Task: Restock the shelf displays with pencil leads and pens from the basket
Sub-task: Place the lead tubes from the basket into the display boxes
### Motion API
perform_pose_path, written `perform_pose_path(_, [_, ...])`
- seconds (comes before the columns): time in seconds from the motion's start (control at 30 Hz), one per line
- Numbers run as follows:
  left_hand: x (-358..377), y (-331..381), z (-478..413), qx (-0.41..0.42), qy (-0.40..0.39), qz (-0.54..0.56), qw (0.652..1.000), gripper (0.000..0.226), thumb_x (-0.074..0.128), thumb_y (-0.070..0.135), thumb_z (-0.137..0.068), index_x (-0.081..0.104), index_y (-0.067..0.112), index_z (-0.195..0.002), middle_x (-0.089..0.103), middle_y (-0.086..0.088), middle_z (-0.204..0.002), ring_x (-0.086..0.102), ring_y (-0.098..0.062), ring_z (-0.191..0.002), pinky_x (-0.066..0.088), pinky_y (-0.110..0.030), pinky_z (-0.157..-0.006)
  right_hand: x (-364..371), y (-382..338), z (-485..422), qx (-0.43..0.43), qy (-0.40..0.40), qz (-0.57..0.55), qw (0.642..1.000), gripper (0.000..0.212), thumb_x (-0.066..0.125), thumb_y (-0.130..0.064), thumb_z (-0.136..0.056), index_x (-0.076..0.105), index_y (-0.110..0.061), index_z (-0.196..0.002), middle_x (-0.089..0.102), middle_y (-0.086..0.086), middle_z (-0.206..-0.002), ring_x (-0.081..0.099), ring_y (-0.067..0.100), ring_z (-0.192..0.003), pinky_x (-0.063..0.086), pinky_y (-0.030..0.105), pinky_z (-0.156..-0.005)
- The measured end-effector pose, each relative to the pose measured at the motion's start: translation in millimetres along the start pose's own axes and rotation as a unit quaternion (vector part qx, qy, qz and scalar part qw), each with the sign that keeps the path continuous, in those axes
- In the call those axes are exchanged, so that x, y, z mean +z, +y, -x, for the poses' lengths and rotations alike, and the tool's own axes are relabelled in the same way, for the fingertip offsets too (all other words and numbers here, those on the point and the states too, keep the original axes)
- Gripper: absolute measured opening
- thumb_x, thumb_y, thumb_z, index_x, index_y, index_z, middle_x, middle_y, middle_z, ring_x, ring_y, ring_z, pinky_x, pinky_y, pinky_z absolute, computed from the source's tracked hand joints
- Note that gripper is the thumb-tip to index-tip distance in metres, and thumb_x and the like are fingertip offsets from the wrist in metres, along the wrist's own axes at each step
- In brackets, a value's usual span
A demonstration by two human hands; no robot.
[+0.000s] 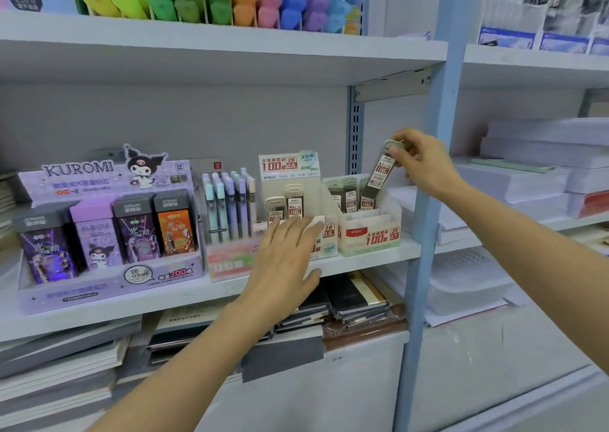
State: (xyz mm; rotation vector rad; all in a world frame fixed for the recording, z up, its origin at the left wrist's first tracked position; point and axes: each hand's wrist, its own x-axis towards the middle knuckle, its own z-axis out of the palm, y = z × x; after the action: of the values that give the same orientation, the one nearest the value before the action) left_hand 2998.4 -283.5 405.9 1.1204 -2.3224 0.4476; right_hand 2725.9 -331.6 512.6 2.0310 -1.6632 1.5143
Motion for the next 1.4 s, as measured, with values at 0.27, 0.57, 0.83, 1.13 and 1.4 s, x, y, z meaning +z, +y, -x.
perform_pose_path(0.27, [8.2,-2.4,2.2,0.016,0.004,-0.032,0.999,0.069,0.053,0.035,-0.093,0.020,0.024,-0.152,0.014,0.002,-0.161,0.010,-0.018,-0.148,-0.002,-0.039,-0.122,20.9,9.0,3.7,-0.049,-0.022,0.076,0.996,0.017,0.060,-0.018,-0.095,0.066,-0.009,-0.108,0.070,0.008,-0.094,0.059,0.019,-0.080,0.048,0.033,-0.076])
perform_pose_path(0.57, [10.2,-5.8,3.7,0.024,0.006,-0.027,0.999,0.069,0.055,0.034,-0.092,0.022,0.023,-0.152,0.016,0.002,-0.161,0.011,-0.018,-0.148,-0.002,-0.039,-0.123,40.7,15.6,-4.7,0.011,-0.055,0.085,0.995,0.016,0.063,-0.013,-0.092,0.063,-0.012,-0.108,0.063,0.001,-0.093,0.057,0.017,-0.085,0.047,0.030,-0.078])
perform_pose_path(0.83, [8.7,-9.7,13.7,0.052,0.027,0.026,0.998,0.068,0.057,0.028,-0.093,0.024,0.023,-0.153,0.010,0.000,-0.163,0.000,-0.017,-0.151,-0.008,-0.034,-0.121,47.3,5.0,15.3,-0.009,-0.039,0.113,0.993,0.025,0.057,-0.017,-0.096,0.065,-0.012,-0.119,0.056,0.007,-0.115,0.051,0.013,-0.096,0.037,0.020,-0.081])
perform_pose_path(1.13, [57.6,-42.4,147.7,-0.018,0.074,0.080,0.994,0.022,0.067,-0.002,-0.076,0.068,0.011,-0.094,0.060,-0.004,-0.095,0.055,-0.024,-0.089,0.040,-0.035,-0.074,112.2,-92.5,170.1,-0.160,-0.292,-0.133,0.934,0.012,0.059,-0.020,-0.095,0.071,-0.017,-0.096,0.066,-0.012,-0.084,0.061,0.004,-0.074,0.045,0.012,-0.066])
perform_pose_path(1.4, [162.6,-72.6,351.1,-0.203,-0.269,0.095,0.937,0.037,0.057,0.021,-0.096,0.057,0.014,-0.132,0.051,-0.009,-0.141,0.047,-0.028,-0.131,0.036,-0.040,-0.105,276.2,-55.4,328.4,-0.052,-0.649,-0.055,0.757,0.025,0.057,-0.029,-0.097,0.068,-0.008,-0.103,0.071,0.006,-0.101,0.062,0.015,-0.084,0.046,0.028,-0.078])
